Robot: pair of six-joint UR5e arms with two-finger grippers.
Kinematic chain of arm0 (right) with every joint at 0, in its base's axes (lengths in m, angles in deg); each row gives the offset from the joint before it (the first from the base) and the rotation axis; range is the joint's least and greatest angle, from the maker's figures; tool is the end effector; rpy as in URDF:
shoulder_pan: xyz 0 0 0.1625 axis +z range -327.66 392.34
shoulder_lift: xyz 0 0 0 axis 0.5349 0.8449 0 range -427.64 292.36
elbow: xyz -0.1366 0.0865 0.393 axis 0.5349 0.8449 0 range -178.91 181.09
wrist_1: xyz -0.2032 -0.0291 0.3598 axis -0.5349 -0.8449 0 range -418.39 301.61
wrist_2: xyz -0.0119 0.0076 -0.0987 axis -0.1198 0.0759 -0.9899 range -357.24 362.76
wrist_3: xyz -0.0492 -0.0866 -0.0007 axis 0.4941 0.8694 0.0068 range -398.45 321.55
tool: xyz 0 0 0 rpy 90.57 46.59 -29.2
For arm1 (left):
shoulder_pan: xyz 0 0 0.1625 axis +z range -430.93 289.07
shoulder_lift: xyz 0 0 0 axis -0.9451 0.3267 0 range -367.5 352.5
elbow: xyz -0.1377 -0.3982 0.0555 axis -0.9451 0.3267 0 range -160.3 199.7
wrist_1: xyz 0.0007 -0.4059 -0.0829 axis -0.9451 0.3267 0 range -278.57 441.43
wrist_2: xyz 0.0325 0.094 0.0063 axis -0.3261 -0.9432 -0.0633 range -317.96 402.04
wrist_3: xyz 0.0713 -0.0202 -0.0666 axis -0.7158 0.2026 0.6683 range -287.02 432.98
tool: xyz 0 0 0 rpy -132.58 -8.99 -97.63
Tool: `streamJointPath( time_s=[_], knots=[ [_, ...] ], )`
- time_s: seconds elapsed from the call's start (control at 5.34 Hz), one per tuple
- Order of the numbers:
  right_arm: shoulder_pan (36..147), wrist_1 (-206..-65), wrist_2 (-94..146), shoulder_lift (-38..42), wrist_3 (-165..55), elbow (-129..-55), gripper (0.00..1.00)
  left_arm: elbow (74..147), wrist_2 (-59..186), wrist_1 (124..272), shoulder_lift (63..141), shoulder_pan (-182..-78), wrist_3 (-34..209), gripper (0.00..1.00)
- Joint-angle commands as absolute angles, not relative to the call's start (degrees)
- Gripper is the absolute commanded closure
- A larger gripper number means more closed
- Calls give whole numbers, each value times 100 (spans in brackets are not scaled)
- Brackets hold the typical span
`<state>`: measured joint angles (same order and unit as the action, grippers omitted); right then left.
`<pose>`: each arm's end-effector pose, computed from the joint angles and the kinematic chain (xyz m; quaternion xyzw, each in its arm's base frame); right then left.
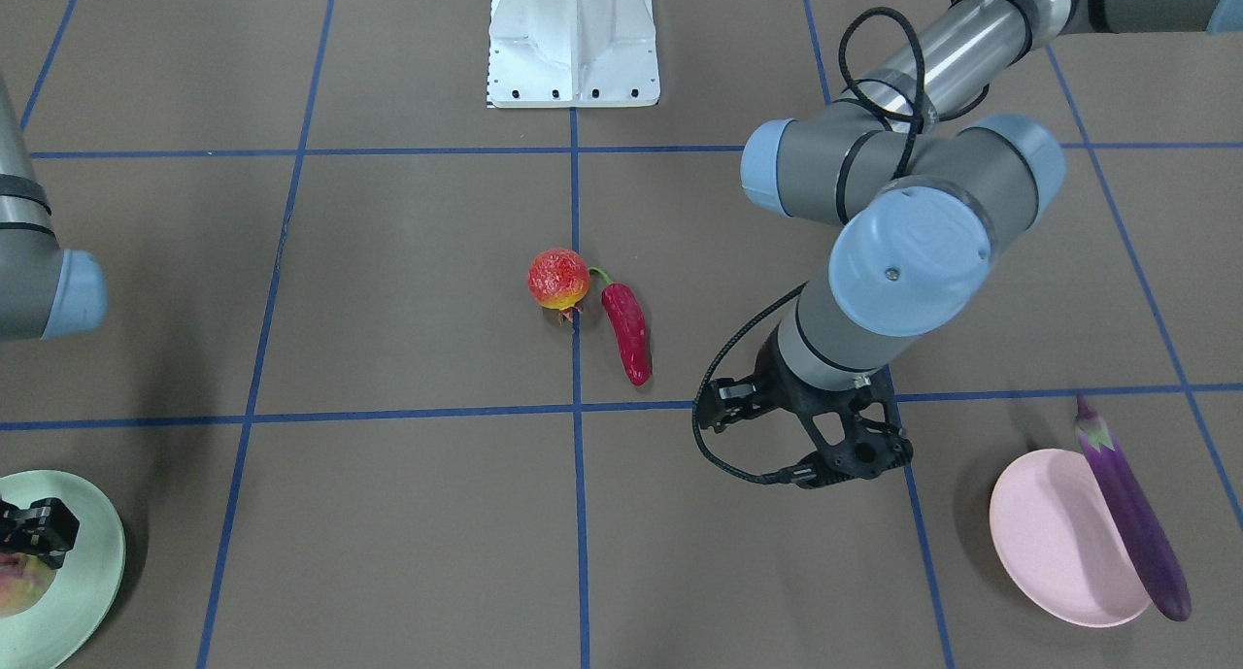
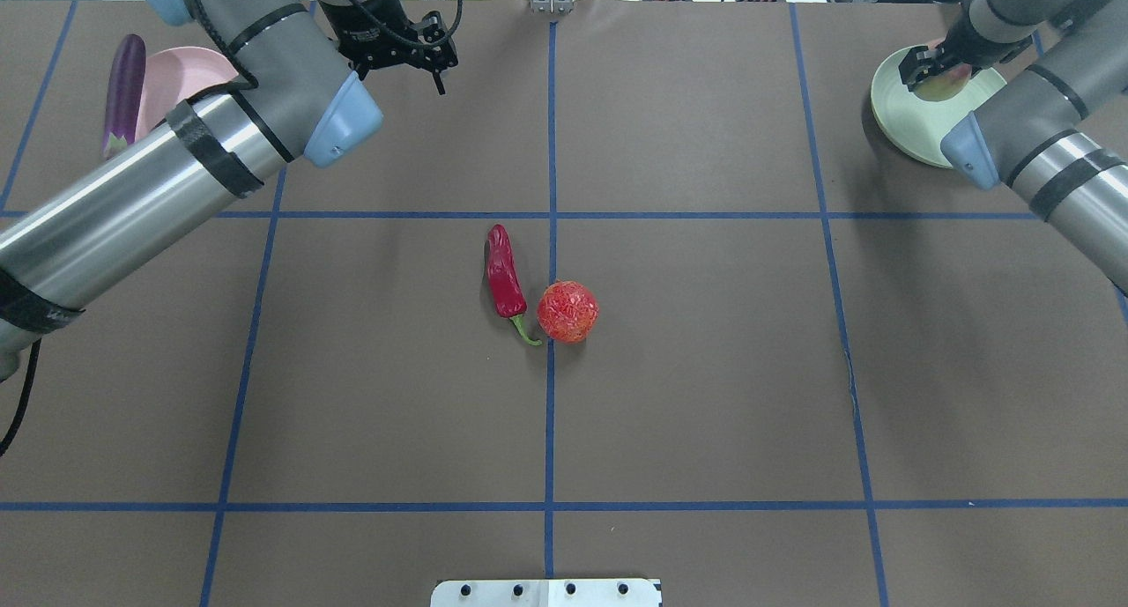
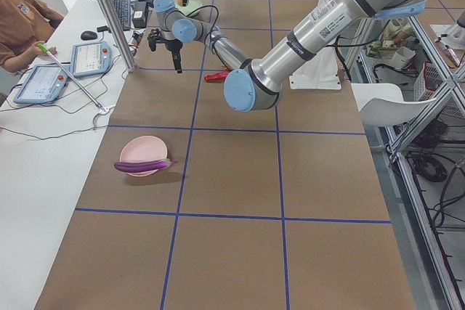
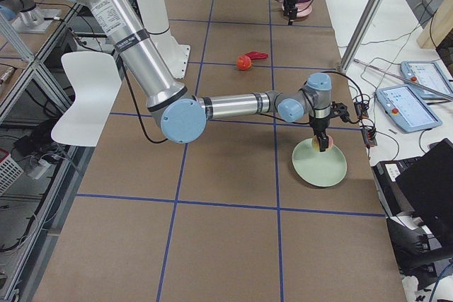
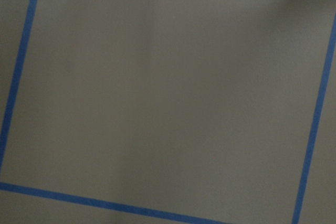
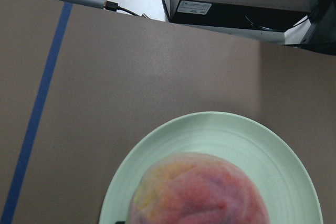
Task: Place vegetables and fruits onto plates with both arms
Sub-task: 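Release the peach on the green plate while the left gripper reaches the chili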
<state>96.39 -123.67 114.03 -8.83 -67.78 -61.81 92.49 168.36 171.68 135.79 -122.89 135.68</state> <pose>-0.2380 -0.7109 0.5312 0.1337 -0.2718 -0.0178 0.9528 0.4256 -0.6644 0.1912 -0.0391 0.4171 -0.0978 0.9028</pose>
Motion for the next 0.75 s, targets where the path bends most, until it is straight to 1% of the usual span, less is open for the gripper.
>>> streamJointPath(
  time_s=[0.0,0.19,0.37,0.56],
  knots=[
    [9404,-12361,11315,-770,-6772,-6044,100,9317,16677,17170,13576,-12112,13723,0],
    [9404,-12369,11324,-761,-6771,-6043,64,9335,16676,17170,13558,-12085,13723,0],
    [9561,-12395,11367,-822,-6589,-6087,1,9379,16676,17170,13558,-12050,13758,0],
    [9875,-12457,11620,-857,-6239,-6105,0,9397,16580,17170,13558,-11920,13950,0]
  ],
)
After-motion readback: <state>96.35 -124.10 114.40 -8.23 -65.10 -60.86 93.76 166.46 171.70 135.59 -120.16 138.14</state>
